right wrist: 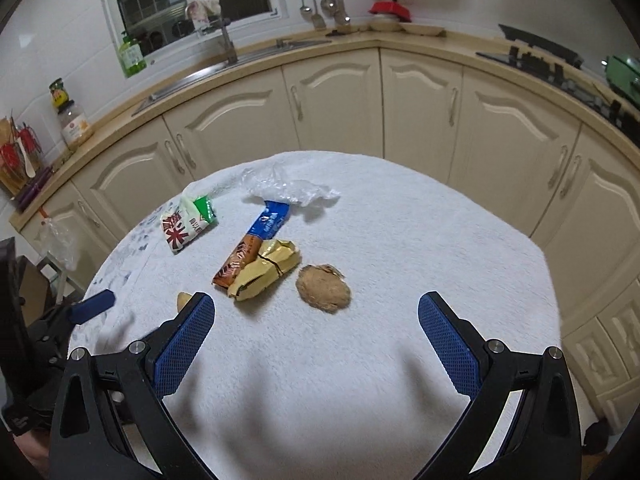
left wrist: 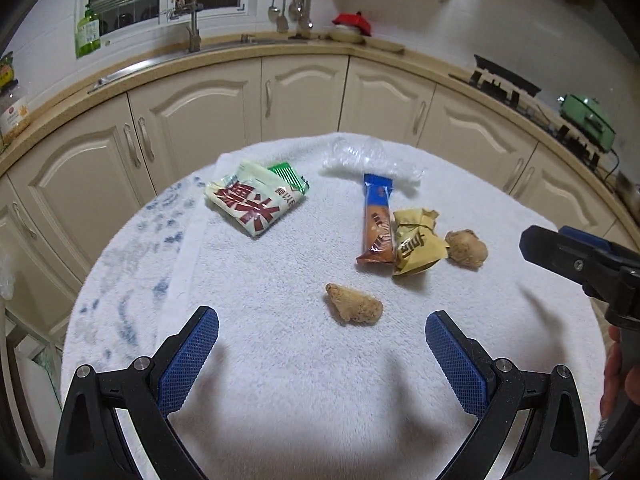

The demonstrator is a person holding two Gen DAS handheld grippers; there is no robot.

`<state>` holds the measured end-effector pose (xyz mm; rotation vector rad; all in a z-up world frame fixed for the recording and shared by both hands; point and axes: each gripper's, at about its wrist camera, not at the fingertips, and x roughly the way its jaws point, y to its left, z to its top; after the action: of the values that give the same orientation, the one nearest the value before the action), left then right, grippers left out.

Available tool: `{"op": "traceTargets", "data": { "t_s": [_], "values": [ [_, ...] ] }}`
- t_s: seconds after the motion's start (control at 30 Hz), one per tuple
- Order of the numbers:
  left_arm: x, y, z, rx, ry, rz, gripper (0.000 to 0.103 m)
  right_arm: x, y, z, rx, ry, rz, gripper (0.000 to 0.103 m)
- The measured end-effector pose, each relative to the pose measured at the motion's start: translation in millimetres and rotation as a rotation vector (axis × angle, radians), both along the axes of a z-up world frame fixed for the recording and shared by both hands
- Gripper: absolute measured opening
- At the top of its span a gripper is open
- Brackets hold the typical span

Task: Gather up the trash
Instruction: 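Grasp the gold wrapper with the right tool while the left tool grasps the brown crust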

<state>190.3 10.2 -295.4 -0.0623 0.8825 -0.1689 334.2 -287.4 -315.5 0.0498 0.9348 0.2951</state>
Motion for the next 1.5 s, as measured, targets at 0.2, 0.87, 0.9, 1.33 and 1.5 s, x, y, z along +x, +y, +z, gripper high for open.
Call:
{"op": "traceTargets", "data": {
  "t_s": [0.2, 0.87, 0.9, 1.33, 1.5],
  "values": [
    [53.7, -14.6, -24.9, 0.002, 0.046, -0.038, 0.082, 21.5, 22.4, -10.0, 0.054, 0.035, 0.059, 0.097],
    [126.1, 8.7, -53.7, -0.063, 0.015, -0.030, 0.030, 64.2, 62.0, -60.2, 0.051, 0.157, 0.085, 0.039],
    [122.7, 8.9, -53.0, -0.062, 0.014, -0.027, 0.030, 66.7, 61.7, -61.0, 0.058, 0.165, 0.080, 0.039],
    [69.2, 30.0, -46.4, -0.080, -0.003, 0.001, 0.030, 69.7, 66.3, -65.8, 0.044, 0.163, 0.031, 0.032],
    [44.5, 37.3, -34.5, -0.091, -0.030, -0.005, 0.030, 51.9, 55.7, -63.2, 0.104, 0.160, 0.040, 0.025]
  ]
}}
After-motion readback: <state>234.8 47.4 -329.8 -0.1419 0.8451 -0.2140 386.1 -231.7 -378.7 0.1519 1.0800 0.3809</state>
